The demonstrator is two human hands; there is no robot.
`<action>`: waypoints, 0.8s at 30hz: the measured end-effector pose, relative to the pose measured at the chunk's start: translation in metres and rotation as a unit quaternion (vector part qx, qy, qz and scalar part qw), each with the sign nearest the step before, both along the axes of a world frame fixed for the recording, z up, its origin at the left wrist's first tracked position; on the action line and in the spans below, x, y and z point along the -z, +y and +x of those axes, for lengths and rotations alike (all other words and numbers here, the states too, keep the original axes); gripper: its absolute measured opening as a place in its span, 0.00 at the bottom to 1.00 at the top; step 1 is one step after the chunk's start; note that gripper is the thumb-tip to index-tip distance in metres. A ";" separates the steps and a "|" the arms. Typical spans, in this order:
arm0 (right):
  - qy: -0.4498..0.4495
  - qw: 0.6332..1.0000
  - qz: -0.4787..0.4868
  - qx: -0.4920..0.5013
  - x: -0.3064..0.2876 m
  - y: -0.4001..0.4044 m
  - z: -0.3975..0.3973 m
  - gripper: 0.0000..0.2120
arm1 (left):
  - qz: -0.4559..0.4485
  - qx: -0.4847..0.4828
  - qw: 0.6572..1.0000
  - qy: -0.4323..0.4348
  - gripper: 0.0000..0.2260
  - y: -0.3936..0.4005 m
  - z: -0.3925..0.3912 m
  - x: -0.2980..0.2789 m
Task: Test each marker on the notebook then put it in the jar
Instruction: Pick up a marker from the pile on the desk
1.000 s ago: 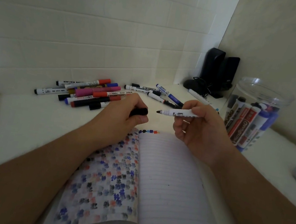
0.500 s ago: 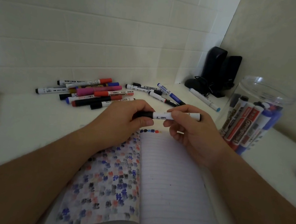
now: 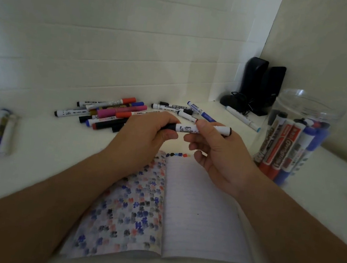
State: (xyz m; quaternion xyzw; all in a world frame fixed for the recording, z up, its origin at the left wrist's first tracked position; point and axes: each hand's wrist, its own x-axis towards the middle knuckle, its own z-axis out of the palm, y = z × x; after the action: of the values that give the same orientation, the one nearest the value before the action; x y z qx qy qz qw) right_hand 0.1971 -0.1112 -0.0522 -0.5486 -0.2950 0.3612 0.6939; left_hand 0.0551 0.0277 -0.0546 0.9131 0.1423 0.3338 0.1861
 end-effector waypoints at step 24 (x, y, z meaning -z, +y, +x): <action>-0.726 0.623 -0.184 -0.225 0.007 -0.012 -0.068 0.31 | 0.051 -0.401 0.834 0.375 0.20 0.089 -0.189 0.004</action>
State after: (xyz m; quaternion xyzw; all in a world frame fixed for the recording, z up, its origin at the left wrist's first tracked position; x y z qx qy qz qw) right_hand 0.1293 -0.1236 -0.0595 -0.6656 -0.7445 0.0373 0.0360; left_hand -0.1338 0.1171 -0.0585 0.8391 0.5379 0.0175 -0.0792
